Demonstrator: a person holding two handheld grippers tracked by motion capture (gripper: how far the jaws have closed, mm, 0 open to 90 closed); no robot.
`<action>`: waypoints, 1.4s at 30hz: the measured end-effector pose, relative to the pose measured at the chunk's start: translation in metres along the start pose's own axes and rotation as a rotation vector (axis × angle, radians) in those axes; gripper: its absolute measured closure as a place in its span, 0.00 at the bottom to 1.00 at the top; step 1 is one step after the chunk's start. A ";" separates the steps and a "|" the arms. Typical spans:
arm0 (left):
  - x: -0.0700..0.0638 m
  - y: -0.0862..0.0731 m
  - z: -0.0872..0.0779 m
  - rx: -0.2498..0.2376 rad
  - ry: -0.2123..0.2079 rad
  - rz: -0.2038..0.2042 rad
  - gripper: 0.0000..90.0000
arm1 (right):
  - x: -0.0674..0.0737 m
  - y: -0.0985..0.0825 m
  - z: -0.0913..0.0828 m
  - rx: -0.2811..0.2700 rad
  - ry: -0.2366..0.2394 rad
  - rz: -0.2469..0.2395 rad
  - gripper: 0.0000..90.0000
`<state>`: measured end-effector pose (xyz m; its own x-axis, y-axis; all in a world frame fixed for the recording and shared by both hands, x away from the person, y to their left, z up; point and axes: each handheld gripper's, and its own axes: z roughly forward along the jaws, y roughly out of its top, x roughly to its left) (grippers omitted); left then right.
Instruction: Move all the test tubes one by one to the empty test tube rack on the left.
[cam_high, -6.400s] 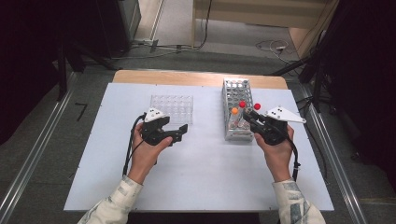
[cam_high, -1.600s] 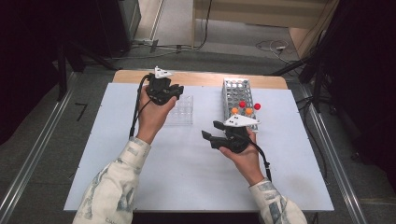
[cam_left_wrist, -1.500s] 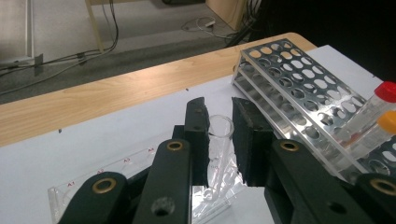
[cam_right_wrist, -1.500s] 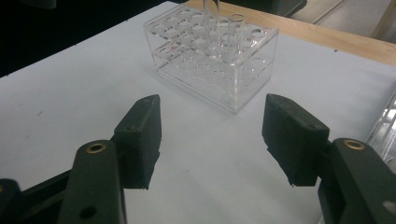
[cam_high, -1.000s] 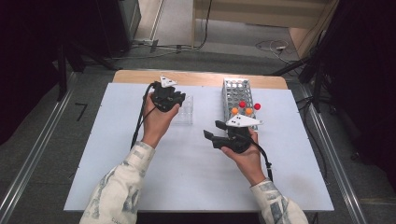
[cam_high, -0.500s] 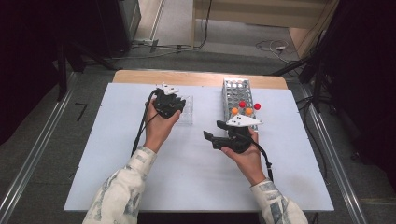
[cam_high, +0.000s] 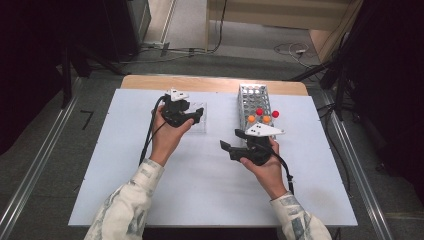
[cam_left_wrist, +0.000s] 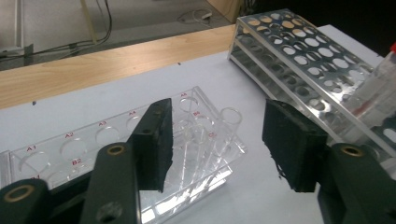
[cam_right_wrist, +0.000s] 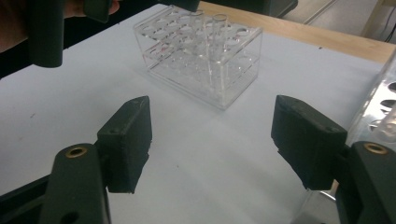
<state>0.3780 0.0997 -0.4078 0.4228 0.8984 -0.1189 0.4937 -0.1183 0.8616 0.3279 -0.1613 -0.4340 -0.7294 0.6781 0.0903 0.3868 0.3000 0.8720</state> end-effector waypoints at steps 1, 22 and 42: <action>0.000 -0.001 -0.002 -0.007 -0.004 -0.002 0.42 | -0.001 0.000 -0.002 -0.006 -0.005 0.002 0.31; -0.004 -0.026 -0.033 -0.045 -0.059 -0.029 0.22 | -0.041 -0.010 -0.042 -0.032 -0.165 0.041 0.32; -0.006 -0.044 -0.039 -0.039 -0.083 -0.039 0.20 | -0.057 -0.015 -0.002 -0.021 -0.270 0.046 0.64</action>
<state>0.3245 0.1162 -0.4257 0.4659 0.8638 -0.1917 0.4814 -0.0657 0.8740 0.3624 -0.2063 -0.4514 -0.5332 0.8460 0.0013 0.4023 0.2522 0.8801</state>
